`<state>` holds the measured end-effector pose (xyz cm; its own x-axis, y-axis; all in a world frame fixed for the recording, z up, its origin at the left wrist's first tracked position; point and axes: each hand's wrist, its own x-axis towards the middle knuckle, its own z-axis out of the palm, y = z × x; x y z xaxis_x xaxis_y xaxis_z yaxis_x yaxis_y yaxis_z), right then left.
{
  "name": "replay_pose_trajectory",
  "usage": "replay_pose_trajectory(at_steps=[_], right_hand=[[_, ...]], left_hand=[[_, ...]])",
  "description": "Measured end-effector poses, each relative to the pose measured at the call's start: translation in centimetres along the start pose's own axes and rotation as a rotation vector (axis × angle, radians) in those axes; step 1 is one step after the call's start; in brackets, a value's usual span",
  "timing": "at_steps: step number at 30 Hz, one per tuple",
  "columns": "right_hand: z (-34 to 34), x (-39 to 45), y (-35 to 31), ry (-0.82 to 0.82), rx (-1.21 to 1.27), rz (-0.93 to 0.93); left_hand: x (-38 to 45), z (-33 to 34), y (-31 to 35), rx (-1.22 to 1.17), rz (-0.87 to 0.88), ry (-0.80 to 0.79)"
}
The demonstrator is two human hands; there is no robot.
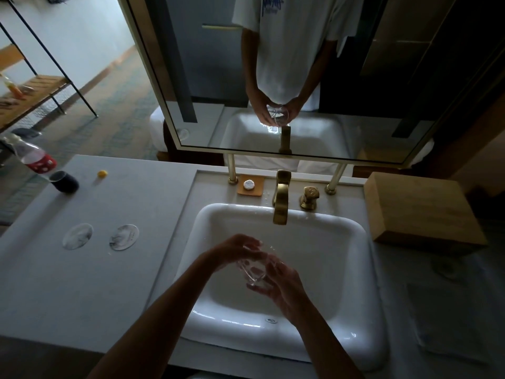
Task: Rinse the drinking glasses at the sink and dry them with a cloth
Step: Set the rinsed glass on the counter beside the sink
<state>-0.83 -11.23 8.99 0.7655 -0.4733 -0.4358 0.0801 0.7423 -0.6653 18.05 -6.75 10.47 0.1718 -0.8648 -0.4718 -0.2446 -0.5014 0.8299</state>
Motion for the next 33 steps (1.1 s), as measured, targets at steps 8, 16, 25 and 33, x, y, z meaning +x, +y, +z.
replay_pose_trajectory(at_steps=[8, 16, 25, 33], right_hand=[[-0.6, 0.3, 0.5, -0.001, 0.062, 0.026], [-0.3, 0.2, 0.3, 0.009, 0.144, 0.066], [-0.2, 0.2, 0.1, 0.067, 0.217, 0.133], [-0.6, 0.5, 0.1, 0.148, 0.275, 0.265]], left_hand=[[0.2, 0.2, 1.2, 0.029, 0.008, -0.069], [0.7, 0.0, 1.7, 0.149, -0.072, -0.107], [1.5, 0.4, 2.7, 0.177, -0.247, -0.100], [1.4, 0.9, 2.9, 0.090, -0.386, -0.131]])
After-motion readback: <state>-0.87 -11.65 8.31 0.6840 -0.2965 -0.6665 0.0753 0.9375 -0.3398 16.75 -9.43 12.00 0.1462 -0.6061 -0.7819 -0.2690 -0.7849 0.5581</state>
